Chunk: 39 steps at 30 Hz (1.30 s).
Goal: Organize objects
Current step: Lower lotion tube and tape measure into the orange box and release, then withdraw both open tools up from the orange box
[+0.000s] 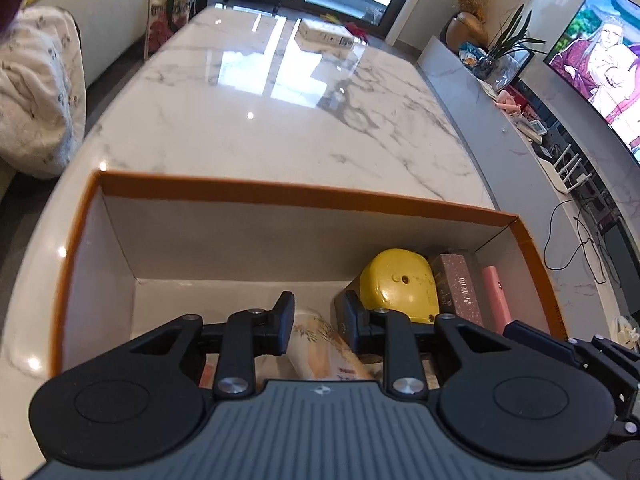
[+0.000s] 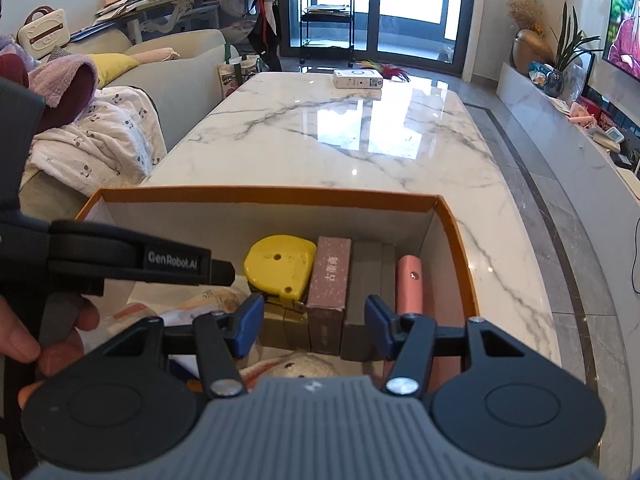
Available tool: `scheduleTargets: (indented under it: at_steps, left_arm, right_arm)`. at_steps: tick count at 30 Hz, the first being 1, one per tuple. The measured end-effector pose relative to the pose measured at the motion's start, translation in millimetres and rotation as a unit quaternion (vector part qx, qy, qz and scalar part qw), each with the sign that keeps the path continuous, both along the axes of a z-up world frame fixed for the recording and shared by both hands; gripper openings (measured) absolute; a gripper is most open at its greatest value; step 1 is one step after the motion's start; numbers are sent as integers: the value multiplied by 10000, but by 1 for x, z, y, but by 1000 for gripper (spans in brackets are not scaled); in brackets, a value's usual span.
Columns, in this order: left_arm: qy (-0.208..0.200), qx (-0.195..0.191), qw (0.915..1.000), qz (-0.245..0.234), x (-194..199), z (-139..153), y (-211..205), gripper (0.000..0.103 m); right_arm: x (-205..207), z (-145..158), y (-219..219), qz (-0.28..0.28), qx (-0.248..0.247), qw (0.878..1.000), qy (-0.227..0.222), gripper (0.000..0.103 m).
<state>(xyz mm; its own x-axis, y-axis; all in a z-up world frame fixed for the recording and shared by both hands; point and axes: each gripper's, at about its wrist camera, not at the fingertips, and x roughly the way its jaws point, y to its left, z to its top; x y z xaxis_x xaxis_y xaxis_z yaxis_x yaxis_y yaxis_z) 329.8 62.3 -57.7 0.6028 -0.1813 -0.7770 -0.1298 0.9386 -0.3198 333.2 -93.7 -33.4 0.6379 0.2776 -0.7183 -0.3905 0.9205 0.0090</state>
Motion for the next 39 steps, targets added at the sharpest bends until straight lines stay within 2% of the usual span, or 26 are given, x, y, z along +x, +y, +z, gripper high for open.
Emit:
scheduleTargets:
  at_steps: [2,3,4,5,10,15,22,25,28,33,39]
  left_arm:
    - [-115,77,9999,-37,-6,9,-1,36]
    - [-178,114,9998,-53,-10,14,-2,41]
    - [-262,151,9995,-58,-14,20,-2,51]
    - [-362,219,9991,-45,-18,29,-3,55]
    - [-880,654,9940,19,-45,69,-9,60]
    - [-1378,1019,9852,106,-76,102,-18,62]
    - [-1885,1420,9713,293,-120,133,-27,72]
    - [-2063,1535,9657,370,-137,142,-30,79]
    - [-2169,1451,9641,502,-156,143,-32,83]
    - [-2030,1492,9667,450,-177,128,-31,83]
    - [-1610,1592,9735,313,-194,97,-31,83]
  right_arm:
    - [-2,1,-1,12,62,10000,35,58]
    - [-3,3,-2,7,108,9999,53,58]
    - [-4,5,-3,-15,149,9999,68,58]
    - [-6,7,-4,-39,174,9998,66,60]
    - [-21,28,-16,-158,266,9994,-160,66]
    - [-44,57,-33,-246,600,9971,-409,71]
    - [-85,83,-45,-211,792,9945,-658,71]
    - [-103,88,-48,-173,853,9937,-709,79]
    - [-120,91,-51,-168,841,9932,-789,81]
    - [-143,86,-56,-123,766,9939,-785,83]
    - [-163,70,-59,-116,801,9946,-652,84]
